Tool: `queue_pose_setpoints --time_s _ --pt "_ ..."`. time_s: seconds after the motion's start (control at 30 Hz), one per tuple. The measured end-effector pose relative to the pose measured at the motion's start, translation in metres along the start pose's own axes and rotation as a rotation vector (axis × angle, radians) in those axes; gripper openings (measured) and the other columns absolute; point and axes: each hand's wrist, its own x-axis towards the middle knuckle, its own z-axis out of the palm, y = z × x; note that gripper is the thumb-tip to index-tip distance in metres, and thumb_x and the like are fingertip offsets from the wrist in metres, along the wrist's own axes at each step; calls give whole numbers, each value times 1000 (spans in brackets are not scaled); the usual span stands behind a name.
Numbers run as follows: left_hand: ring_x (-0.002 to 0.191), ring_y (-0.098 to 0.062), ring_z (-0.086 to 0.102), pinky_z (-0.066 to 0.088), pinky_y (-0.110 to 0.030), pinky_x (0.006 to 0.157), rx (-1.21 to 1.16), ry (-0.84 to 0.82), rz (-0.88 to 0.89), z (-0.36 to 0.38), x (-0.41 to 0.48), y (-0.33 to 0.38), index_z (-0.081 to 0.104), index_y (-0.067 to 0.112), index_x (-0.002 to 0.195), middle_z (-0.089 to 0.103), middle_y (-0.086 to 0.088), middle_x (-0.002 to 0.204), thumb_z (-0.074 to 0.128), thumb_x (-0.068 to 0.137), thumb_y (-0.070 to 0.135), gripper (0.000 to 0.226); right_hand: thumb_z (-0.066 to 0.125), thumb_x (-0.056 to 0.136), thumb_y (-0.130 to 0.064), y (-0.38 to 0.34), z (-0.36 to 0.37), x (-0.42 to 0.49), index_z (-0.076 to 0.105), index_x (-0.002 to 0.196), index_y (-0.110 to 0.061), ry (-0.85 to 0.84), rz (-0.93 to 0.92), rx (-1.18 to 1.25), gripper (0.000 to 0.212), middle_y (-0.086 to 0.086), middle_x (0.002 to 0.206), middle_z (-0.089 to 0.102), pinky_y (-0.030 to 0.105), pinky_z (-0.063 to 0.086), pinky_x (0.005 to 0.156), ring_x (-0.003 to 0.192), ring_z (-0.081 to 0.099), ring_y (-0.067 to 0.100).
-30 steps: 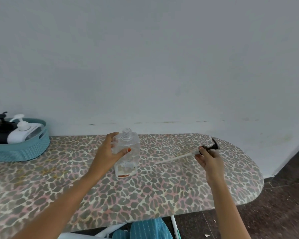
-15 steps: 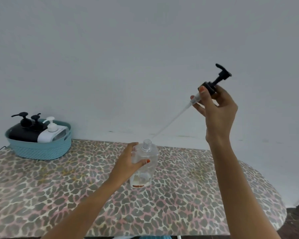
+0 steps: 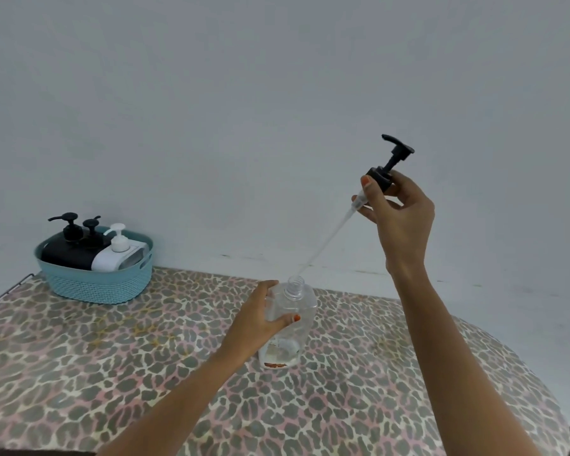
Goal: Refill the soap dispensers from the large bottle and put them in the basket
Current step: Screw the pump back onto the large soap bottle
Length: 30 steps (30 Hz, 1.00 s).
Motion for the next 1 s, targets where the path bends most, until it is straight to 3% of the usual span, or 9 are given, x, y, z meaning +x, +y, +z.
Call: queue_pose_setpoints --time_s 0.23,0.4,0.47,0.6,0.67,0.8,1.0 --pt "108 -5 46 36 -20 86 -5 3 12 2 1 -1 39 27 127 48 14 117 72 74 38 64 70 80 -21 7 2 4 64 107 -8 -19 -4 -69 31 3 82 68 42 58 75 68 71 19" --pt "108 -5 47 38 -22 87 -2 0 -2 2 2 -3 38 29 126 49 15 118 72 74 40 64 72 77 -21 37 13 -13 65 104 -10 -140 47 -170 30 4 86 69 43 57 76 73 70 21" --pt "109 -6 48 40 -23 88 10 6 -7 3 2 -4 38 28 127 49 13 120 72 73 42 65 72 77 -22 53 17 -23 65 105 -10 -194 74 -234 31 0 87 69 35 58 77 75 69 17" --pt "110 -8 49 41 -25 89 4 10 -21 4 3 -5 38 28 126 50 10 121 72 72 44 66 70 79 -25 81 19 -48 64 106 -13 -289 115 -344 30 -2 89 68 4 48 70 76 62 -1" --pt "108 -9 51 42 -24 89 -12 14 -30 5 4 -7 39 29 125 51 9 120 73 72 43 64 69 80 -23 89 18 -59 63 107 -13 -280 151 -324 30 -5 83 66 -1 42 65 75 59 -5" --pt "107 -10 54 46 -30 92 -24 7 -45 6 5 -10 39 32 123 53 8 119 73 70 46 64 68 81 -22 95 18 -67 62 107 -16 -252 195 -265 27 -13 79 63 -2 42 65 74 60 -12" --pt "105 -7 50 40 -18 83 -25 10 -46 5 3 -8 37 32 125 50 10 118 73 71 44 65 69 80 -25 105 20 -71 64 109 -14 -391 160 -402 31 -12 86 60 12 43 83 86 57 5"
